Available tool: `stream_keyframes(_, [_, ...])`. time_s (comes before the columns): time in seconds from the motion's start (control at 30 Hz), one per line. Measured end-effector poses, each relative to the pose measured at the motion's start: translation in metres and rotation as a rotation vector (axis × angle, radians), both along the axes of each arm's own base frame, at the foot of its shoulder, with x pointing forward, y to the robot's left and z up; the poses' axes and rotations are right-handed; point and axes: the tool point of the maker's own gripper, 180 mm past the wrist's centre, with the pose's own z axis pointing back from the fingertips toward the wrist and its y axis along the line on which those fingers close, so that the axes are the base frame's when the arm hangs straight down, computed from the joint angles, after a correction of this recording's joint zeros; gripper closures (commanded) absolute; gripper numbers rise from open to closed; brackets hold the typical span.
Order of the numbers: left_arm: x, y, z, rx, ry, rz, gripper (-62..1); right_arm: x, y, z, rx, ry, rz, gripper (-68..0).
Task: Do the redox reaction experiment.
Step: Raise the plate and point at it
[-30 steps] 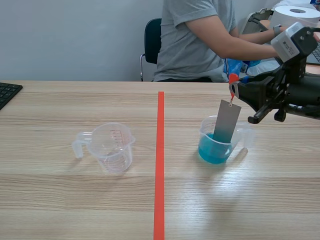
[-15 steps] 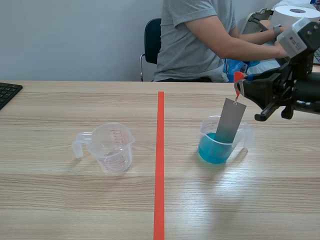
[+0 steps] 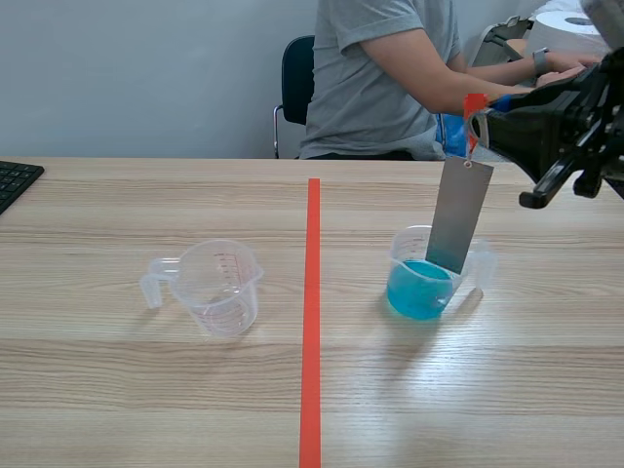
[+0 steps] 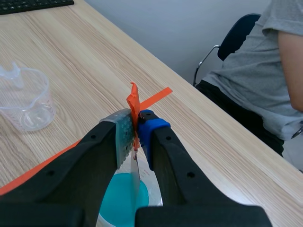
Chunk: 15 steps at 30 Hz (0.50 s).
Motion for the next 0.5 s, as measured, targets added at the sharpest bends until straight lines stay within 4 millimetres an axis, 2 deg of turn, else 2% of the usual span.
stream_keyframes(0.5, [0.000,0.000,0.000,0.000,0.000,0.000,-3.6,-0.009,0.002,0.054,0.037,-0.053,0.004,-1.7])
